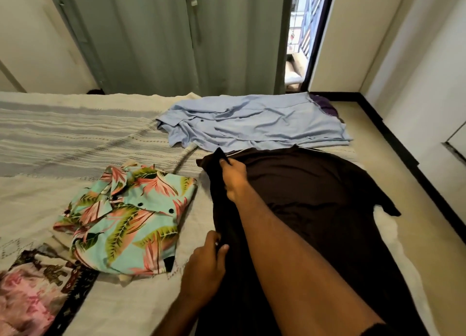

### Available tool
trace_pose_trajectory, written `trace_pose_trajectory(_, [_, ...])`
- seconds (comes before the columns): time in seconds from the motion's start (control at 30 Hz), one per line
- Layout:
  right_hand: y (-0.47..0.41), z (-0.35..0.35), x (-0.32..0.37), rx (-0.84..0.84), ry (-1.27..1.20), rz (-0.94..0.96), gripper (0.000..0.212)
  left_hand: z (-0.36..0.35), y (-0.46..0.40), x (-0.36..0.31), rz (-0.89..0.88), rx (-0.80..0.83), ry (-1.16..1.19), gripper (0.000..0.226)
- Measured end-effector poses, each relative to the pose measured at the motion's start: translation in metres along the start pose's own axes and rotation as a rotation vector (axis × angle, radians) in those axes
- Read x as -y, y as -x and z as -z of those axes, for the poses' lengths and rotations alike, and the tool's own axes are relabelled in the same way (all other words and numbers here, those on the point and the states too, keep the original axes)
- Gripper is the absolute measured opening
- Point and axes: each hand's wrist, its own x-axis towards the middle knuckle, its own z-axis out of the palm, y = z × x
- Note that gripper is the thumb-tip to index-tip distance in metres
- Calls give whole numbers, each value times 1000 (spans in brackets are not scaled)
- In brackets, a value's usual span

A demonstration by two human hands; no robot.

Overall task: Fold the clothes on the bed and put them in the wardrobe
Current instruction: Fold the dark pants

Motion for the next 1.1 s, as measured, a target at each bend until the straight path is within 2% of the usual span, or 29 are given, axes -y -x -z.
trace_pose_trajectory(0.07, [-6,33,10,-42,-214,-42,16,-13,-7,-26,-96,-3,-58,18])
trace_pose_trajectory(0.13, [-15,79,9,-178,-280,-66,11,-29,-10,-57,-145,46,-147,24])
trace_pose_trajectory(0.23, [-19,140,-8,-479,63,-201,34,-52,-6,-90,-128,203,-244,43])
trace_pose_trajectory(0.3, [-2,161,-12,-521,237,-217,45,-61,0,-94,-73,285,-277,50])
trace_pose_trajectory(0.4, [41,177,-12,-441,517,-53,55,-63,11,-88,4,322,-318,47])
trace_pose_trajectory(0.5, [92,178,-32,-219,715,46,35,-55,21,-84,31,324,-325,46])
trace_pose_trajectory(0.53, [105,175,-40,-133,786,52,34,-51,21,-85,27,328,-324,47])
trace_pose_trajectory(0.6, [138,169,-59,-12,933,62,44,-46,32,-82,19,363,-332,49])
trace_pose_trajectory(0.67, [160,167,-73,34,1036,88,50,-38,48,-76,28,391,-365,50])
trace_pose_trajectory(0.77, [176,168,-72,47,1006,123,42,-23,67,-63,69,418,-410,48])
trace_pose_trajectory(0.87, [186,175,-66,-17,925,127,30,-5,87,-48,104,449,-432,41])
trace_pose_trajectory(1.0, [212,176,-64,44,917,67,17,11,118,-43,61,482,-325,36])
trace_pose_trajectory(1.1, [232,169,-73,123,935,-2,53,18,141,-53,-14,521,-309,43])
